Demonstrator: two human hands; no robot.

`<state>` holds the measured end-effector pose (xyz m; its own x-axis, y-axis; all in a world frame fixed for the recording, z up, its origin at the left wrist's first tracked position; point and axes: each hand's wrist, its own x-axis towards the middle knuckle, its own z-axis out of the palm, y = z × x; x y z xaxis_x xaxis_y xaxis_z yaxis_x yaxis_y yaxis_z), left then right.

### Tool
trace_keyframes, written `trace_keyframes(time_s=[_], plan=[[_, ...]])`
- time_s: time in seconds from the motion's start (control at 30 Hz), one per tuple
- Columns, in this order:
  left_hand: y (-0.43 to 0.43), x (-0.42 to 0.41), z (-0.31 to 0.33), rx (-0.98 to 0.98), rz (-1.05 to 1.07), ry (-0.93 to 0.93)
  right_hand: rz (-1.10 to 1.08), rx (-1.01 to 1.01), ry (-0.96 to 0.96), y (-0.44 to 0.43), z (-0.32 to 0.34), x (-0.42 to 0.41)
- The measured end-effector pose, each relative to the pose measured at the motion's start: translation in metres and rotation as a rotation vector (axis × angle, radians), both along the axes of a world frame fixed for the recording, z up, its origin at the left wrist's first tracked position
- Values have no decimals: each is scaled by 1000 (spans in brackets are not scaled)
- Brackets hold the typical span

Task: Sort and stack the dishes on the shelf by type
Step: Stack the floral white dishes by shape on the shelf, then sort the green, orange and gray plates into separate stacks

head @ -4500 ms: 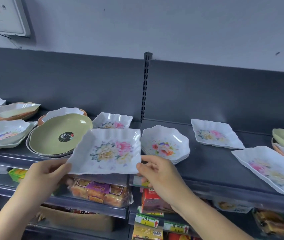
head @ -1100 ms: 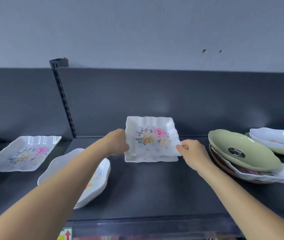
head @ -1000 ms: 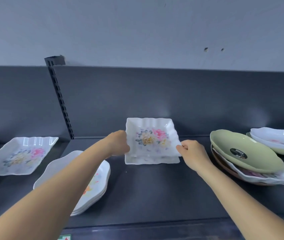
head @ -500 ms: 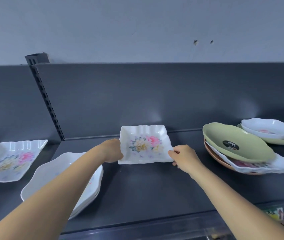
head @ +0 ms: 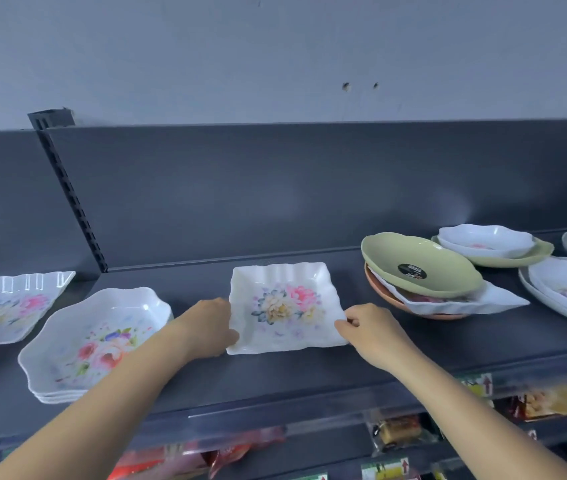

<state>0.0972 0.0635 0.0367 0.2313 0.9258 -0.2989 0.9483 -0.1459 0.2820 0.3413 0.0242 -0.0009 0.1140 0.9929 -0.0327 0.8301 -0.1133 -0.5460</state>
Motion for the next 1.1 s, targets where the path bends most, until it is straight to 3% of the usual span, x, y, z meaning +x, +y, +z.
trace_keyframes(time_s=[0.17, 0.47, 0.73, 0.87, 1.1], plan=[[-28, -6, -9, 33, 66, -196, 28, 11, 29, -18, -1, 5], [-50, -6, -13, 125, 94, -189, 54, 43, 64, -37, 3, 7], [-45, 19, -1, 515, 98, -184, 57, 218, 80, -64, 33, 37], [-36, 53, 8, 514, 43, -244, -66, 315, 71, -78, 58, 80], [-15, 117, 17, 493, -81, -219, -364, 273, -82, -100, 59, 181]])
